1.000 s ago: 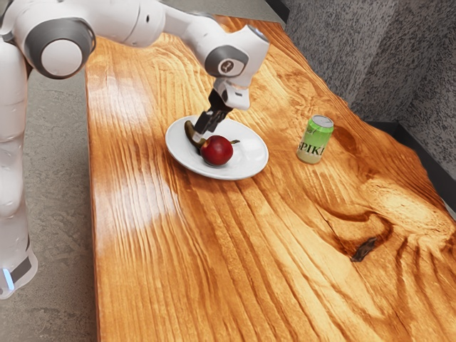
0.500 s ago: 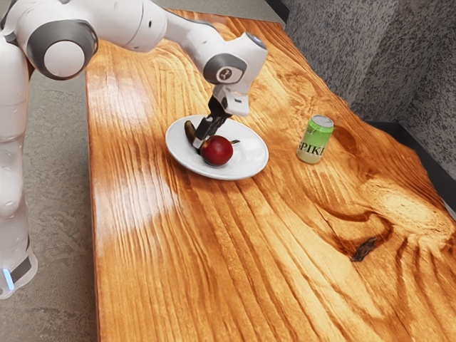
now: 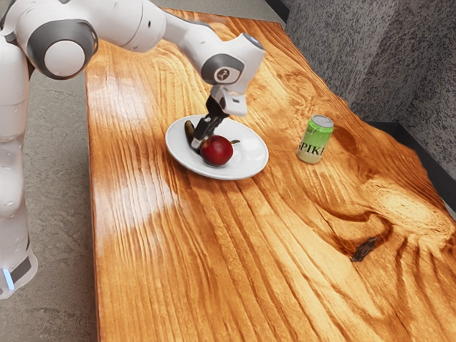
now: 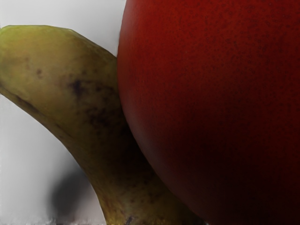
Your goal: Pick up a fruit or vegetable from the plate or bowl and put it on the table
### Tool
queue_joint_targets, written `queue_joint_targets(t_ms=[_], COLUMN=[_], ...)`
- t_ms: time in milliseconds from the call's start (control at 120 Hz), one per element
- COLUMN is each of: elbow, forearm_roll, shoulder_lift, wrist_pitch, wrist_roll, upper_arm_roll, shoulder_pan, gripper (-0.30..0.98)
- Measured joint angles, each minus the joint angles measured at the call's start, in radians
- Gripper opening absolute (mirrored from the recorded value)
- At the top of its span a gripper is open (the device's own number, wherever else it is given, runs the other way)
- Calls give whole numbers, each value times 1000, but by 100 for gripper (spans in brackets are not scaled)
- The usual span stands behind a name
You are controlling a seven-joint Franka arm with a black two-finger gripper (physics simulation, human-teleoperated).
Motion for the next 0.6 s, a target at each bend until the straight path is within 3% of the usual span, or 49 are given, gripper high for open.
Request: queue_joint_targets(t_ms=[350, 508, 600], elbow=[-11, -18, -23], forearm_roll=[-1, -1, -2], shoulder_lift=[1, -2, -3], wrist_pitch=[6, 10, 17], wrist_roll=[-7, -18, -26], upper_arm_roll=[1, 2, 14], shoulder_pan=[-1, -1, -6], gripper=[68, 40, 35])
